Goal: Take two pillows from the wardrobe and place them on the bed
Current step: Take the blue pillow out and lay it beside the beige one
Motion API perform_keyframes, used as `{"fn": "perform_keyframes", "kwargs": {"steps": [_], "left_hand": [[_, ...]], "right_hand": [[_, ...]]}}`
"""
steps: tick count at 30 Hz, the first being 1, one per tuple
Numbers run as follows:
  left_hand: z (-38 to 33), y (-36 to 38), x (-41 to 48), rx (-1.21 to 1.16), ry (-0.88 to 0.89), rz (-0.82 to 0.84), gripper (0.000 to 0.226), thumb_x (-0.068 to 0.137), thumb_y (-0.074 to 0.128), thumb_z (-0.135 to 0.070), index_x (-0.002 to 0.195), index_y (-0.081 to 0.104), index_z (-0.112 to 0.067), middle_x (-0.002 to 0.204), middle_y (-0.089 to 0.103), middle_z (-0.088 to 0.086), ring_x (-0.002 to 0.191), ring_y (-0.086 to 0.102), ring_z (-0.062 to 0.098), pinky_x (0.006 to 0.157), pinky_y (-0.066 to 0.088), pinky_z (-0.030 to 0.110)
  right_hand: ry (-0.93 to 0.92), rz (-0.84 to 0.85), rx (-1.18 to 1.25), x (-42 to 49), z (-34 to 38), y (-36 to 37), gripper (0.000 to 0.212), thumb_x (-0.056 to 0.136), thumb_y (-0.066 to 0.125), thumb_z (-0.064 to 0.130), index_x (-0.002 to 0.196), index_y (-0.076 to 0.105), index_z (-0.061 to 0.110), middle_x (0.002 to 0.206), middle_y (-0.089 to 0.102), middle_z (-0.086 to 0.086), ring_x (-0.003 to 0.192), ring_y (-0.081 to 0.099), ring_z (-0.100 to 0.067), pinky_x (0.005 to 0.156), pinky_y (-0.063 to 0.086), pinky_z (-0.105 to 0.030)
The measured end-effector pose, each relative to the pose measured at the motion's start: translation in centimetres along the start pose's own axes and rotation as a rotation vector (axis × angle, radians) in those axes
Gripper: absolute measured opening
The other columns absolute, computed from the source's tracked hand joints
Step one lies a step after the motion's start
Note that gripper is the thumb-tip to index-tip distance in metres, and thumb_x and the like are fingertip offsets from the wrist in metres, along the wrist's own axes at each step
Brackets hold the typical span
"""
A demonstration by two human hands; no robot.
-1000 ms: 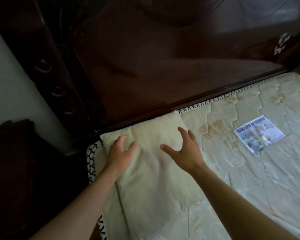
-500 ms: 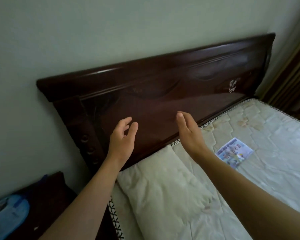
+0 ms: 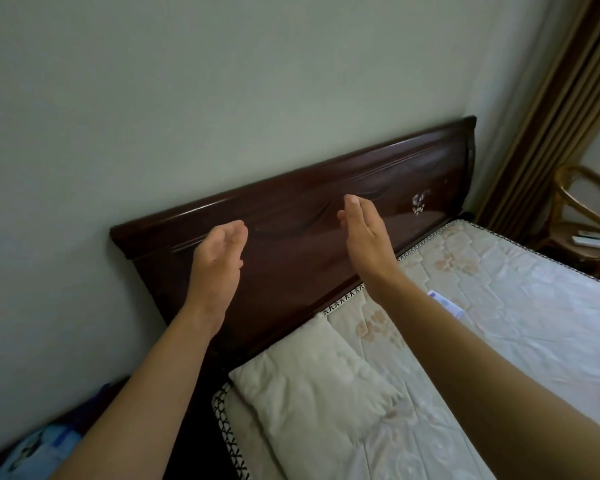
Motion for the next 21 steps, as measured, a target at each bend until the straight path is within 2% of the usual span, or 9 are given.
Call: {"fn": "perform_keyframes", "kwargs": {"steps": [6,11,15,21], "left_hand": [[-3.7,-0.1,-7.0,-0.024,-0.01,-0.052,0.031,0.098,0.05,-0.041,0.121,0.063,-0.025,0.119,0.065,-0.008,0.112,0.06,0.005,0.087,0.052,0.03],[-7.2,0.0,-14.1,-0.013,0.0,-0.068,0.024,0.095,0.05,-0.046,0.11,0.064,-0.033,0.119,0.065,-0.007,0.111,0.06,0.008,0.085,0.052,0.03],[-9.5,-1.3,-19.5,-0.009,0.004,-0.107,0.029,0.088,0.05,-0.053,0.107,0.064,-0.037,0.117,0.065,-0.009,0.109,0.061,0.006,0.082,0.051,0.028],[-13.1,-5.4,-26.2,-0.018,0.01,-0.21,0.02,0.096,0.051,-0.043,0.106,0.064,-0.033,0.117,0.067,-0.004,0.111,0.062,0.013,0.083,0.051,0.03]], "right_hand": [[-0.025,0.09,0.029,-6.1,2.5,-3.2,0.048,0.09,0.035,0.064,0.127,0.054,0.038,0.12,0.063,0.013,0.118,0.056,-0.007,0.108,0.043,-0.043],[-0.085,0.21,-0.004,-12.1,5.6,-5.7,0.051,0.089,0.033,0.066,0.129,0.052,0.04,0.117,0.061,0.017,0.117,0.055,-0.005,0.106,0.044,-0.038],[-0.14,0.307,-0.019,-16.7,8.6,-6.4,0.059,0.088,0.034,0.065,0.135,0.051,0.033,0.127,0.06,0.009,0.123,0.054,-0.009,0.107,0.043,-0.038],[-0.116,0.376,0.105,-22.8,12.4,-6.6,0.042,0.1,0.034,0.055,0.131,0.052,0.033,0.124,0.06,0.009,0.12,0.056,-0.006,0.11,0.042,-0.043]]}}
Point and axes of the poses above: each hand's wrist, its own x-axis towards the middle knuckle, its own y-axis out of the palm, z = x × y, the point moved 10 cm from there along x, towards the middle knuckle
